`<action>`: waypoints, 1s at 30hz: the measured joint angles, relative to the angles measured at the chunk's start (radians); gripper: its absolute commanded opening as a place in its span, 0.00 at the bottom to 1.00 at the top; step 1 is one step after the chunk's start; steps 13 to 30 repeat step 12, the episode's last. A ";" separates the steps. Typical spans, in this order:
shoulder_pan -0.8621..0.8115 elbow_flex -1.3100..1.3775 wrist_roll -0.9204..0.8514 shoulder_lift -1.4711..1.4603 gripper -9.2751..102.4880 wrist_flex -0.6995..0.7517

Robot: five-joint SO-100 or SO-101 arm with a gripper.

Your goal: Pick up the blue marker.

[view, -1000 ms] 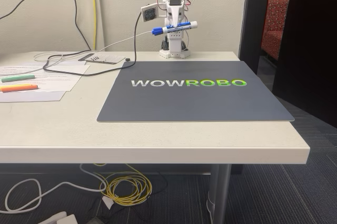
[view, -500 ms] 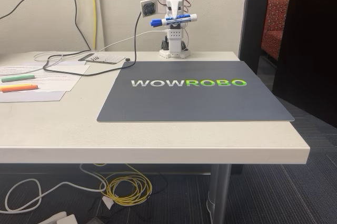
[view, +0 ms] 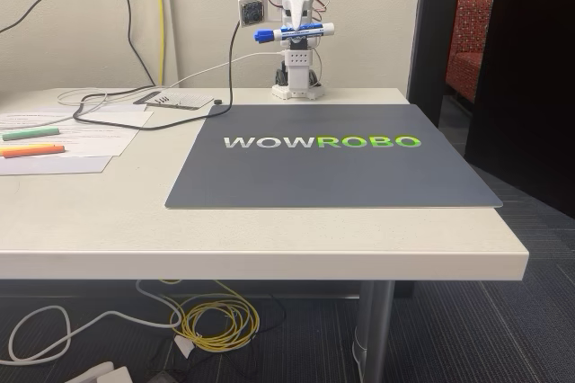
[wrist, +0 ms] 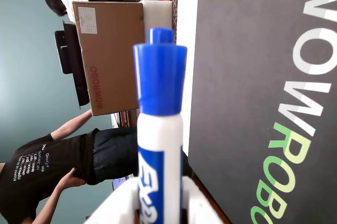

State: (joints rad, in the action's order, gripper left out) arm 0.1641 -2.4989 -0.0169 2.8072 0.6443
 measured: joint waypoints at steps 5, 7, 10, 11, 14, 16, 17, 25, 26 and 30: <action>0.000 0.000 0.000 0.000 0.08 -0.006; 0.000 0.000 -0.003 0.000 0.08 -0.006; 0.000 -0.005 -0.006 0.000 0.08 -0.006; 0.000 -0.006 -0.006 0.000 0.08 -0.006; 0.000 -0.006 -0.006 0.000 0.08 -0.006; 0.000 -0.006 -0.006 0.000 0.08 -0.006; 0.000 -0.006 -0.006 0.000 0.08 -0.006; 0.000 -0.006 -0.006 0.000 0.08 -0.006; 0.000 -0.006 -0.006 0.000 0.08 -0.006; 0.000 -0.006 -0.006 0.000 0.08 -0.006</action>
